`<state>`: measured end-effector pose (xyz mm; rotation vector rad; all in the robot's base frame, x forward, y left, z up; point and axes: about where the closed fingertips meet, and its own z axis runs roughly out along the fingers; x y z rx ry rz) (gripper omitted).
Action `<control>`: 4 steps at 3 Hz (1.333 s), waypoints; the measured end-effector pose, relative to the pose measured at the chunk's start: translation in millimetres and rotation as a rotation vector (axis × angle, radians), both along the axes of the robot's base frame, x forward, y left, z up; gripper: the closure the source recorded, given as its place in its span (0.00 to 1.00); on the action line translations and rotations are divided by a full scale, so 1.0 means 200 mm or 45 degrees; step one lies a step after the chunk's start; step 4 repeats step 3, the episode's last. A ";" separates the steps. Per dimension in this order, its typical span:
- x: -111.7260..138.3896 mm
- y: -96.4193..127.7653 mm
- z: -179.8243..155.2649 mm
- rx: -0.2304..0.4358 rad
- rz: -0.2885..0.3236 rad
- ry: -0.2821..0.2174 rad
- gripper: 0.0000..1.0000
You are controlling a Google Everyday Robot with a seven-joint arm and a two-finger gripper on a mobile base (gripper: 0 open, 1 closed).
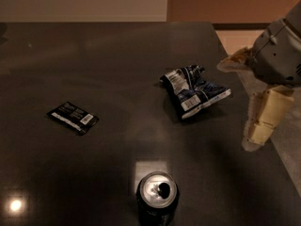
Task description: Move blue chip bag near pepsi can
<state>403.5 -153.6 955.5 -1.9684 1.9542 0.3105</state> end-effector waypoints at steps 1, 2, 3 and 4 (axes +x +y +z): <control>-0.11 0.11 -0.06 0.083 0.152 0.049 0.00; -0.13 0.17 -0.13 0.075 0.194 0.033 0.00; -0.13 0.17 -0.13 0.075 0.194 0.033 0.00; -0.13 0.17 -0.13 0.075 0.194 0.033 0.00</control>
Offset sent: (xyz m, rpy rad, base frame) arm -0.0305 0.0427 -0.0448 0.0320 0.0261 0.1849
